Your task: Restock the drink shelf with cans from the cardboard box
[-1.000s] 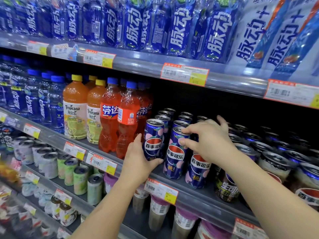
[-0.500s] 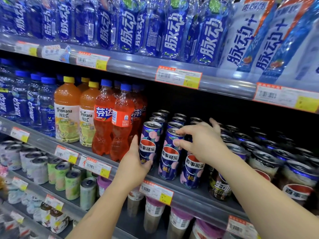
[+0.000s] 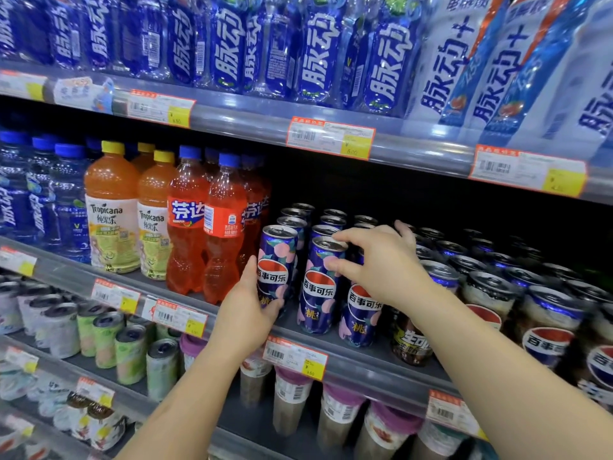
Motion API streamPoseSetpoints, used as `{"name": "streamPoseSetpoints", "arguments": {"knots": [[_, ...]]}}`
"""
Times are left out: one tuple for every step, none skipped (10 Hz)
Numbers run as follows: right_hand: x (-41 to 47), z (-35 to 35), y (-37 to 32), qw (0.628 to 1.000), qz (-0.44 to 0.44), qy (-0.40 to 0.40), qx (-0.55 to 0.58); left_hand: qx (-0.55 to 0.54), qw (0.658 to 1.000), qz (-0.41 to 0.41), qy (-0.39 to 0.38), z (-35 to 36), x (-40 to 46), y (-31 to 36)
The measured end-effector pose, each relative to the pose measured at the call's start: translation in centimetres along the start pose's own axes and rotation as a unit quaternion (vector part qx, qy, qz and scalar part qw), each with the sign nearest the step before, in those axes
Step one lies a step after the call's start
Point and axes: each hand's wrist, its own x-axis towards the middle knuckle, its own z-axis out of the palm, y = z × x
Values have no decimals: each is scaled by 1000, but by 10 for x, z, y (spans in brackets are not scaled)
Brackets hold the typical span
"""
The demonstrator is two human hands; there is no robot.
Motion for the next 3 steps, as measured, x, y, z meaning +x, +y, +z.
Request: {"name": "streamPoseSetpoints", "arguments": {"knots": [[-12, -10, 10, 998, 8, 62, 10, 10, 1000, -13, -1, 4, -1, -5], [-29, -29, 35, 992, 45, 115, -3, 4, 1000, -19, 6, 6, -2, -5], [-51, -44, 62, 984, 101, 142, -26, -2, 998, -18, 61, 3, -13, 9]]}}
